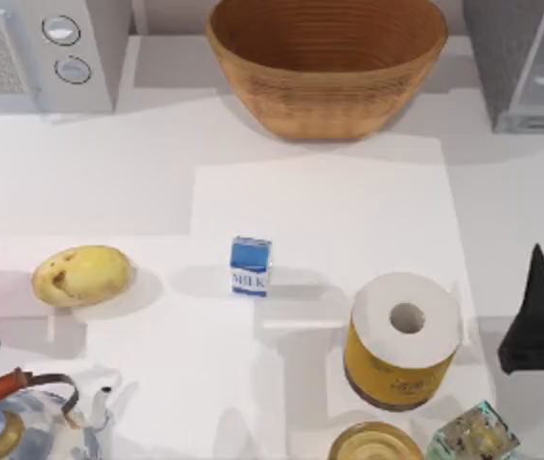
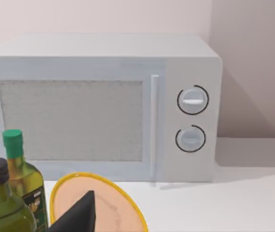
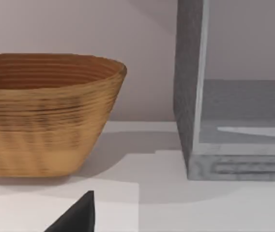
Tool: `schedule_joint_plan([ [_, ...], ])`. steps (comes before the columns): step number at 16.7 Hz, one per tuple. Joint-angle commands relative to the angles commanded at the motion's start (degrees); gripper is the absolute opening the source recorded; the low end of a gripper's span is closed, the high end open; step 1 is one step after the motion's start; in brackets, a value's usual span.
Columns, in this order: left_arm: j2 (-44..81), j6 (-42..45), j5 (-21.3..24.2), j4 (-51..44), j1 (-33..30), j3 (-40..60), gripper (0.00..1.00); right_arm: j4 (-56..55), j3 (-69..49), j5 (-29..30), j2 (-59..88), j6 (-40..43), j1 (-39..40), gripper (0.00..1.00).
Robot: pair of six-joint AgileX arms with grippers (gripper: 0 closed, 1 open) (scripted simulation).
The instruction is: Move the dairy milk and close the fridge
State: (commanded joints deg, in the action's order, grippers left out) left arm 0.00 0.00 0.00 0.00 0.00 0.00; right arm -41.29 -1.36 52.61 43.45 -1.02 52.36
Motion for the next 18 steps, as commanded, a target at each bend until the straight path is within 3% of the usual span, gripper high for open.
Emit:
schedule_joint_plan([
  [10,0.0,0.0,0.0,0.0,0.0,0.0,1.0,-0.29,-5.45,3.13,6.47,-3.9,4.51,1.0],
  [18,0.0,0.0,0.0,0.0,0.0,0.0,1.0,1.04,-34.24,14.92,45.65,-19.13,17.4,1.0],
])
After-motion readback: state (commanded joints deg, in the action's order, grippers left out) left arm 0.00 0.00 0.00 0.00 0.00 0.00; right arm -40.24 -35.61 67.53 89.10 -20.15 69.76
